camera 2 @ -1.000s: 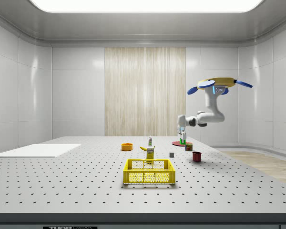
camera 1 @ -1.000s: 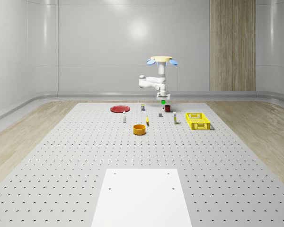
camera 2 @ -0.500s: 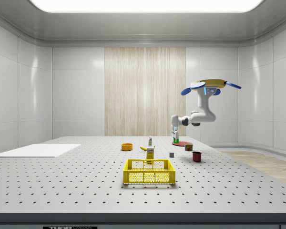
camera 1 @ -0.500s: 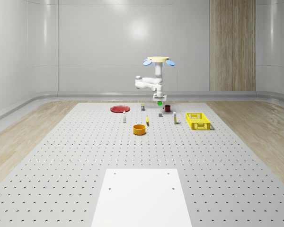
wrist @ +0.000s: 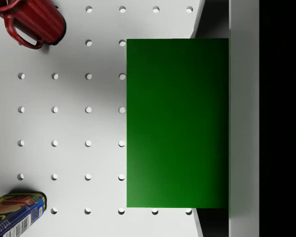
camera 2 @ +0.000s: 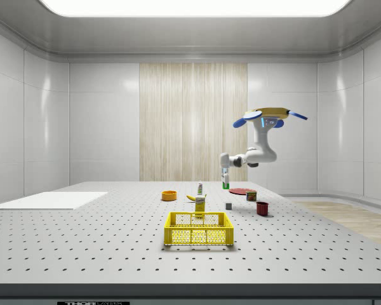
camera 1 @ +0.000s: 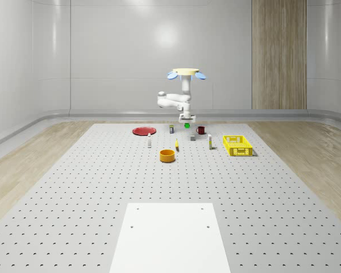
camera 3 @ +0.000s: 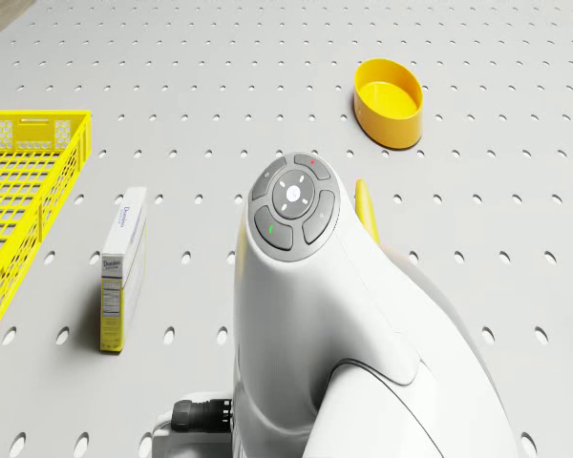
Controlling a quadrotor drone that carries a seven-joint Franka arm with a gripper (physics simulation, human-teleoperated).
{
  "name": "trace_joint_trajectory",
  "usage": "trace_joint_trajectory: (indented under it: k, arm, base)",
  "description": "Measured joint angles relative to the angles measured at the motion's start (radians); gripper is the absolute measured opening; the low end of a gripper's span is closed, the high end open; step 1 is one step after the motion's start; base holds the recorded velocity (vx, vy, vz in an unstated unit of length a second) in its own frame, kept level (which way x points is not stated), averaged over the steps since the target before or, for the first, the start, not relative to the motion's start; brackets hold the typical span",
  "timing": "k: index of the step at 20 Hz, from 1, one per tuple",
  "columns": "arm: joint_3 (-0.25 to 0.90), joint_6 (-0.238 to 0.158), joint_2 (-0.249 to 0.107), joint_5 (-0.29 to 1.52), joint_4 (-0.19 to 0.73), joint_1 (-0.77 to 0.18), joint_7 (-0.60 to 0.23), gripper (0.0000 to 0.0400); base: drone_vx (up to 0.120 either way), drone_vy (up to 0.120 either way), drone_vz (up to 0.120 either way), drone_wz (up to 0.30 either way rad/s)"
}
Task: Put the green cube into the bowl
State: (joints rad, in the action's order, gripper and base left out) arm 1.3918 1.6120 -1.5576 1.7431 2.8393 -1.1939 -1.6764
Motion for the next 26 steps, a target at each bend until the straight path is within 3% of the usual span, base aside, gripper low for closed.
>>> trace_joint_trajectory:
  k: [26]
  arm:
    - [0.002, 0.014, -0.015, -0.006, 0.0, -0.003, -0.002, 0.025]
  base:
    - [0.12, -0.12, 0.0, 0.0]
